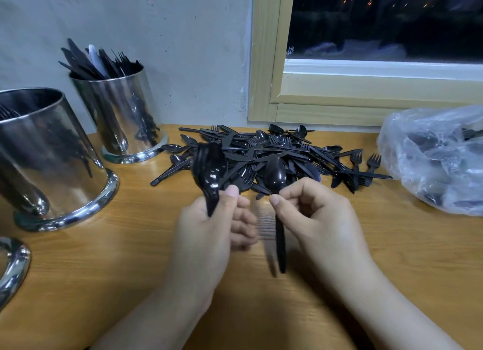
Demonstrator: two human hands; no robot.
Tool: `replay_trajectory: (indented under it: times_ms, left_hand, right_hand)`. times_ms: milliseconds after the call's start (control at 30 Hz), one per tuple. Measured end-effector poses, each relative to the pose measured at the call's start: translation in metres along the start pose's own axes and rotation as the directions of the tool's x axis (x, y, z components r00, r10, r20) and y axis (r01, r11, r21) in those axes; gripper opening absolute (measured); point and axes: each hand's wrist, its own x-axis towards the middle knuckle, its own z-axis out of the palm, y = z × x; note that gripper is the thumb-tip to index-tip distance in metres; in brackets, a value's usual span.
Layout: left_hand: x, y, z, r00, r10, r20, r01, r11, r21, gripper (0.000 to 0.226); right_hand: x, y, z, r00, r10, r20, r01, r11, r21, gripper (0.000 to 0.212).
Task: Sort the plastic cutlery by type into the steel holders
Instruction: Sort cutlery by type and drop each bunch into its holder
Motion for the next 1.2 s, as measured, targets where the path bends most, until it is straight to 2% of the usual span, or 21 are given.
replay_trajectory:
  times_ms: [133, 200, 300, 400, 500, 600, 667, 800, 867, 933, 1033, 1133, 1200]
  left_hand:
    - [-0.009, -0.004, 0.009, 0.994, 0.035, 0.101, -0.057, 0.974, 0.217, 0.025]
    - [-0.014, -0.003, 0.013, 0.986, -0.010, 0.168, -0.022, 0.983, 0.185, 0.023]
    - [-0.015, -0.001, 0.014, 0.977, -0.064, 0.203, 0.029, 0.985, 0.170, 0.037]
    - [-0.010, -0.002, 0.011, 0.981, -0.138, 0.134, 0.130, 0.989, 0.068, 0.038]
    - [-0.006, -0.003, 0.003, 0.986, -0.138, 0.093, 0.135, 0.990, 0.032, 0.036]
    - [0.001, -0.003, -0.004, 0.988, -0.135, 0.069, 0.134, 0.991, 0.014, 0.043]
    - [0.007, -0.005, -0.005, 0.985, -0.159, 0.067, 0.161, 0.987, -0.019, 0.053]
    - [0.010, -0.006, -0.008, 0.980, -0.169, 0.109, 0.178, 0.981, -0.083, 0.063]
    - [0.006, -0.003, -0.009, 0.979, -0.165, 0.120, 0.177, 0.979, -0.097, 0.052]
    - [0.004, -0.001, -0.009, 0.984, -0.141, 0.110, 0.150, 0.986, -0.077, 0.039]
    - [0.008, -0.001, -0.013, 0.989, -0.108, 0.097, 0.113, 0.992, -0.049, 0.039]
    - [0.015, -0.001, -0.017, 0.994, -0.072, 0.086, 0.075, 0.997, -0.030, 0.051]
    - [0.018, -0.001, -0.019, 0.998, -0.027, 0.058, 0.027, 1.000, 0.014, 0.051]
  right_hand:
    - [-0.002, -0.001, 0.004, 0.999, 0.042, 0.011, -0.043, 0.990, 0.131, 0.016]
    - [-0.003, -0.003, 0.003, 0.998, 0.046, 0.035, -0.050, 0.989, 0.140, 0.014]
    - [-0.002, -0.003, 0.002, 0.995, 0.005, 0.101, -0.016, 0.994, 0.112, 0.006]
    - [0.001, 0.009, 0.002, 0.989, -0.073, 0.130, 0.075, 0.997, -0.013, 0.010]
    - [0.011, 0.026, -0.005, 0.987, -0.134, 0.091, 0.151, 0.965, -0.215, 0.008]
    - [0.030, 0.046, -0.019, 0.986, -0.163, -0.026, 0.139, 0.906, -0.400, 0.007]
    - [0.044, 0.057, -0.025, 0.981, -0.181, -0.063, 0.127, 0.859, -0.496, 0.018]
    - [0.062, 0.069, -0.025, 0.990, -0.142, -0.005, 0.108, 0.778, -0.619, 0.033]
    - [0.068, 0.071, -0.022, 0.991, -0.136, 0.012, 0.111, 0.753, -0.648, 0.029]
    - [0.072, 0.071, -0.022, 0.990, -0.143, 0.011, 0.115, 0.747, -0.655, 0.020]
    - [0.073, 0.070, -0.023, 0.982, -0.187, -0.025, 0.132, 0.778, -0.615, 0.010]
    - [0.069, 0.061, -0.023, 0.961, -0.255, -0.109, 0.176, 0.863, -0.473, 0.004]
    - [0.064, 0.052, -0.023, 0.927, -0.304, -0.222, 0.219, 0.915, -0.340, 0.006]
